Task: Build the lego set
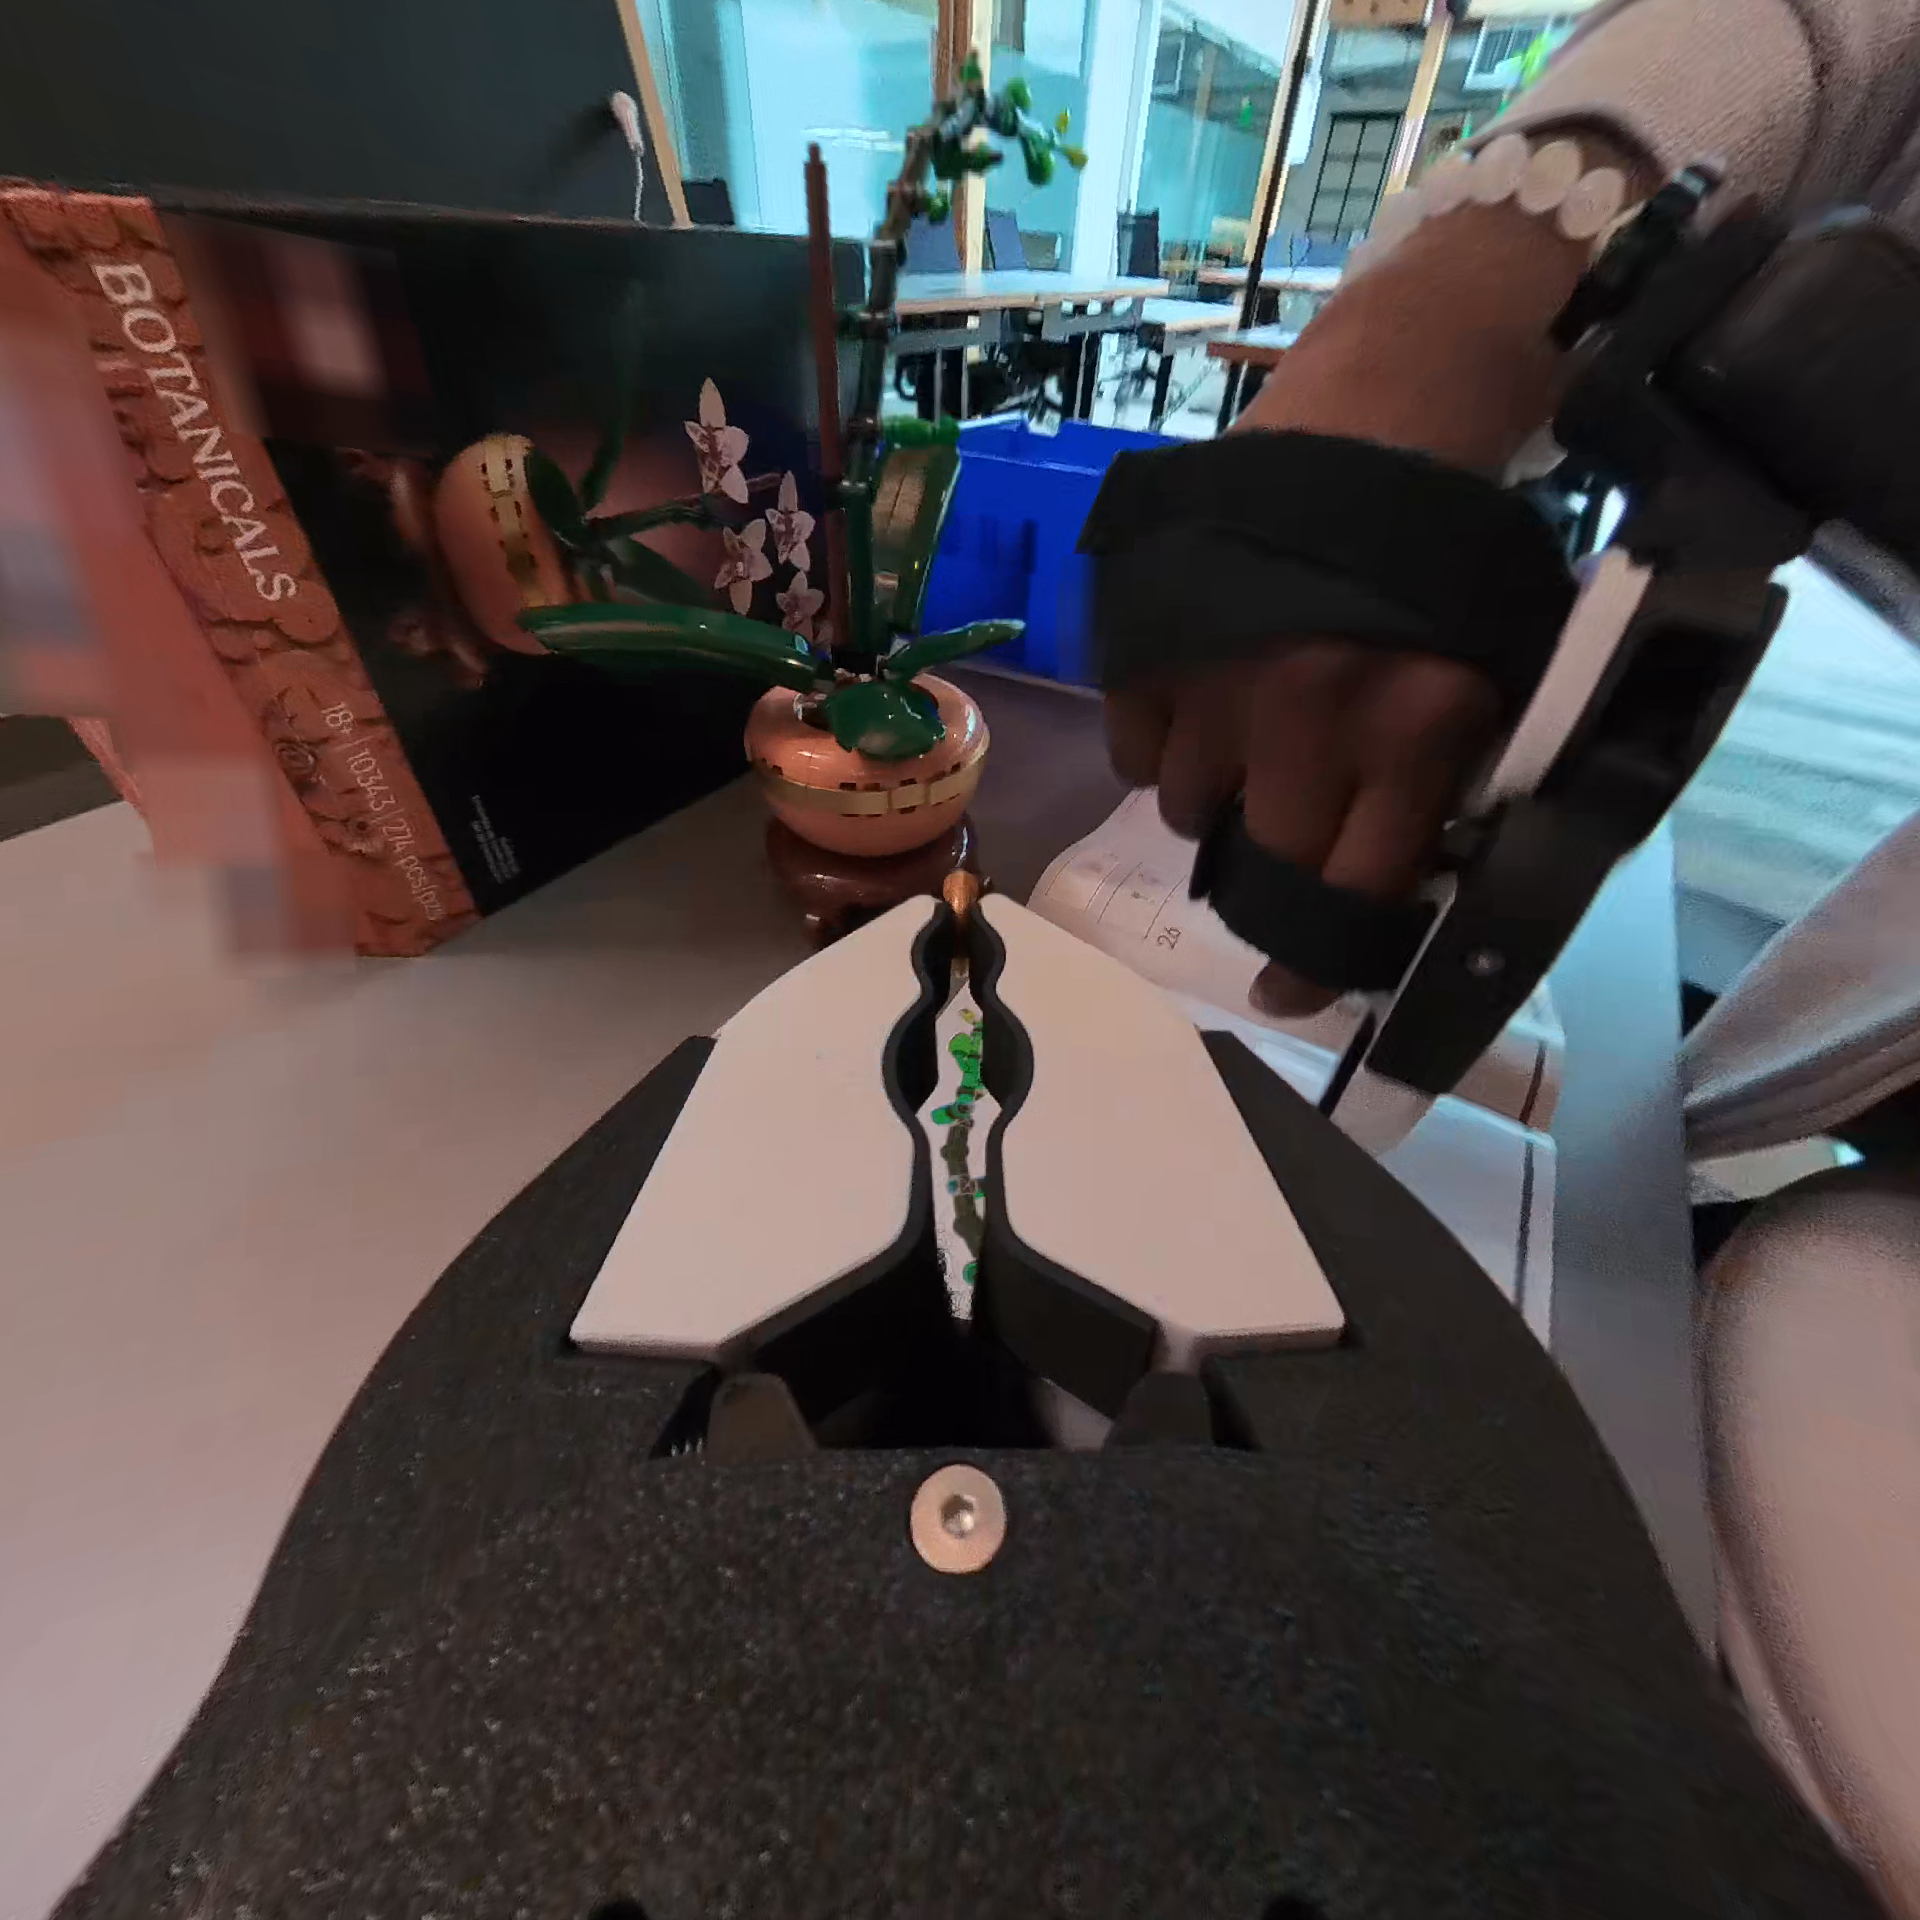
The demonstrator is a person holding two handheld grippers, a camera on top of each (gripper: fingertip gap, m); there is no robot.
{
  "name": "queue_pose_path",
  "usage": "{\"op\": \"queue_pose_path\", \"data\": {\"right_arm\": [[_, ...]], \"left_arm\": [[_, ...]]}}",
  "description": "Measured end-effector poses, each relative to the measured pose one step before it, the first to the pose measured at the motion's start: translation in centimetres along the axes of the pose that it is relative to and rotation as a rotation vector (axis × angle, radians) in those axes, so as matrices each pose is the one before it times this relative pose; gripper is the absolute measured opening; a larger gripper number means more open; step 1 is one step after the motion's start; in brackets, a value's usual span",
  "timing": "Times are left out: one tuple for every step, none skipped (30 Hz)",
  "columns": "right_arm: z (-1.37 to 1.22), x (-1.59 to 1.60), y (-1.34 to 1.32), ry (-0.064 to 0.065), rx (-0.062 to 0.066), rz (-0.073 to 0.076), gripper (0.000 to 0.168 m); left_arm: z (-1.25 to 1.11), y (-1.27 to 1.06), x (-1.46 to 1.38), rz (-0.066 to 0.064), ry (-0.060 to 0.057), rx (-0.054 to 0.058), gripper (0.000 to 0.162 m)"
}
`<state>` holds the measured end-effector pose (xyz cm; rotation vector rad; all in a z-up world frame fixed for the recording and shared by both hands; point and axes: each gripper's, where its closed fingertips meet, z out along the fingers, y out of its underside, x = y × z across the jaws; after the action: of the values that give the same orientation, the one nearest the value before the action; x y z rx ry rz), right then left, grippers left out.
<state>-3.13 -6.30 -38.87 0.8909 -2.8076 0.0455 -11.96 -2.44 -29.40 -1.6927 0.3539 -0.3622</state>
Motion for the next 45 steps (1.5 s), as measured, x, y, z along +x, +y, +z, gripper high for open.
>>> {"op": "queue_pose_path", "data": {"right_arm": [[0.241, -0.125, 0.2, -0.0412, -0.0119, -0.0553, 0.003], [0.304, -0.208, 0.227, -0.0385, -0.015, -0.051, 0.003], [0.243, -0.053, 0.089, -0.0187, -0.0065, -0.0435, 0.004], [-0.013, 0.173, -0.03, 0.001, 0.0064, -0.0268, 0.007], [-0.095, 0.306, 0.231, 0.0128, -0.0094, 0.0036, 0.012], [-0.165, 0.183, 0.315, 0.0122, -0.0128, 0.0173, 0.017], [-0.278, 0.274, 0.272, 0.0314, -0.0064, 0.0258, 0.02], [-0.333, 0.241, 0.295, 0.0372, -0.0043, 0.0445, 0.021], [-0.383, 0.128, 0.378, 0.0318, -0.0069, 0.0724, 0.023], [-0.459, 0.131, 0.23, 0.0393, 0.0065, 0.0958, 0.026], [-0.555, 0.313, 0.099, 0.0571, 0.0202, 0.1225, 0.027], [-0.602, 0.687, 0.297, 0.0838, 0.0121, 0.1714, 0.027], [-0.557, 0.85, 0.577, 0.0952, -0.0019, 0.2347, 0.027], [-0.404, 0.504, 0.783, 0.0754, -0.0149, 0.3005, 0.03], [-0.24, -0.173, 0.84, 0.0333, -0.0237, 0.3435, 0.039], [-0.069, -0.973, 0.651, -0.0146, 0.003, 0.3577, 0.042], [0.027, -1.962, 0.351, -0.0906, 0.043, 0.3026, 0.045], [0.02, -2.274, 0.185, -0.1168, 0.0745, 0.1995, 0.054], [0.114, -0.918, 0.228, -0.02, 0.0743, 0.1282, 0.053], [0.053, 0.442, 0.419, 0.0772, 0.0518, 0.0632, 0.051], [-0.081, 0.92, 0.456, 0.1082, 0.0292, -0.002, 0.047], [-0.213, 1.207, 0.145, 0.126, 0.0336, -0.0227, 0.036], [-0.134, 0.698, -0.268, 0.0885, 0.0458, -0.0274, 0.026], [0.081, -0.243, -0.026, 0.0155, 0.0073, -0.032, 0.021], [0.27, -0.283, 0.418, 0.0033, -0.0386, -0.0147, 0.023], [0.337, -0.436, 0.482, -0.0087, -0.0374, -0.0083, 0.028], [0.297, -0.452, 0.305, -0.0125, -0.0172, -0.0001, 0.027], [0.269, -0.207, 0.154, -0.0006, -0.0052, 0.0016, 0.026], [0.254, 0.039, 0.12, 0.0105, -0.009, -0.0042, 0.026], [0.175, 0.167, 0.063, 0.0123, -0.0088, -0.0098, 0.026], [0.055, 0.103, -0.062, 0.0043, -0.0016, -0.0016, 0.025], [-0.01, 0.174, -0.087, 0.0045, 0.0, 0.0037, 0.023], [0.005, 0.255, -0.037, 0.0083, -0.0016, 0.0022, 0.021], [0.086, 0.217, 0.054, 0.0034, -0.009, -0.0045, 0.019], [0.085, 0.038, -0.042, -0.01, -0.0045, -0.0056, 0.017], [0.098, -0.105, -0.069, -0.0228, -0.0071, -0.0085, 0.011], [0.086, -0.126, -0.064, -0.0264, -0.0101, -0.0162, 0.006], [0.031, 0.011, -0.035, -0.0213, -0.017, -0.0327, 0.005], [0.008, 0.139, -0.01, -0.021, -0.0248, -0.0428, 0.005], [-0.008, 0.201, 0.011, -0.0273, -0.031, -0.0571, 0.005], [-0.014, 0.109, 0.038, -0.0405, -0.0315, -0.087, 0.005], [-0.038, 0.107, 0.071, -0.0473, -0.029, -0.0979, 0.004], [-0.045, 0.069, 0.105, -0.0535, -0.0244, -0.0982, 0.005], [-0.098, 0.087, 0.206, -0.0512, -0.0305, -0.0766, 0.006], [-0.181, 0.239, 0.247, -0.0304, -0.036, -0.0274, 0.008]], "left_arm": [[-0.076, -0.152, 0.031, -0.0255, 0.011, 0.0173, 0.002], [-0.076, -0.151, 0.114, -0.0193, 0.0137, 0.0152, 0.002], [-0.07, -0.086, 0.064, -0.0133, 0.0084, 0.0115, 0.002], [-0.072, -0.032, -0.049, -0.0101, 0.0017, 0.0069, 0.002], [-0.055, -0.03, -0.052, -0.0093, 0.0012, 0.0057, 0.002], [-0.08, -0.061, 0.016, -0.0085, 0.0046, 0.0069, 0.002], [-0.071, -0.067, 0.058, -0.0072, 0.0062, 0.0075, 0.002], [-0.057, -0.038, 0.061, -0.0063, 0.0055, 0.0051, 0.002], [-0.024, -0.018, 0.042, -0.0035, 0.0032, 0.0029, 0.002], [0.0, -0.003, -0.012, 0.0002, -0.0011, 0.0011, 0.002], [-0.005, -0.008, -0.009, 0.0029, -0.003, 0.0005, 0.002], [0.009, -0.004, -0.001, 0.0044, -0.0035, 0.0004, 0.002], [0.017, 0.01, -0.022, 0.0032, -0.0043, -0.0003, 0.002], [0.01, 0.024, -0.029, 0.0022, -0.0047, -0.0007, 0.002], [-0.007, 0.007, -0.028, 0.002, -0.004, 0.0007, 0.002], [-0.019, -0.011, -0.018, 0.0012, -0.0037, 0.0022, 0.002], [-0.025, -0.017, -0.031, -0.0001, -0.0033, 0.0032, 0.002], [-0.011, -0.03, 0.017, -0.0011, -0.0005, 0.0034, 0.002], [-0.008, -0.021, 0.056, -0.0015, 0.0025, 0.0026, 0.002], [0.028, -0.014, 0.085, -0.0004, 0.0036, 0.0013, 0.002], [0.041, 0.013, 0.108, 0.0026, 0.0039, -0.0012, 0.002], [0.074, 0.03, 0.102, 0.0048, 0.0039, -0.0034, 0.002], [0.084, 0.041, 0.115, 0.0049, 0.0037, -0.0034, 0.002], [0.089, 0.033, 0.12, 0.005, 0.0042, -0.0029, 0.002], [0.088, 0.044, 0.114, 0.0058, 0.0035, -0.0037, 0.002], [0.059, 0.073, 0.091, 0.0061, 0.001, -0.0043, 0.002], [0.008, 0.038, 0.033, 0.0062, -0.0029, -0.0013, 0.002], [-0.009, -0.015, 0.022, 0.0046, -0.0018, 0.001, 0.002], [-0.013, -0.016, 0.011, 0.0004, 0.001, 0.0013, 0.002], [0.004, -0.001, -0.033, -0.0051, 0.0009, 0.0002, 0.002], [-0.007, 0.004, -0.06, -0.0069, 0.0007, 0.0012, 0.002], [-0.037, -0.027, -0.047, -0.0055, 0.0006, 0.0032, 0.002], [-0.038, -0.049, -0.025, -0.0042, 0.0008, 0.0043, 0.002], [-0.052, -0.043, -0.022, -0.0035, 0.0009, 0.0047, 0.002], [-0.046, -0.056, -0.002, -0.0029, 0.0019, 0.0049, 0.002], [-0.037, -0.055, 0.039, -0.0021, 0.0034, 0.0043, 0.002], [-0.023, -0.026, 0.024, -0.002, 0.0035, 0.0026, 0.002], [0.0, -0.013, 0.025, -0.0023, 0.003, 0.0007, 0.002], [0.011, 0.01, 0.034, -0.0016, 0.0032, -0.0002, 0.002], [0.018, 0.013, 0.071, -0.0009, 0.0041, -0.0002, 0.002], [0.019, 0.02, 0.079, -0.0001, 0.0045, -0.0006, 0.002], [0.023, 0.018, 0.067, 0.0004, 0.0041, -0.0013, 0.002], [0.028, 0.024, 0.053, 0.0, 0.0032, -0.0018, 0.002], [0.013, 0.031, 0.026, -0.001, 0.0027, -0.0019, 0.002], [0.024, 0.02, 0.008, -0.0021, 0.0021, -0.002, 0.002]]}}
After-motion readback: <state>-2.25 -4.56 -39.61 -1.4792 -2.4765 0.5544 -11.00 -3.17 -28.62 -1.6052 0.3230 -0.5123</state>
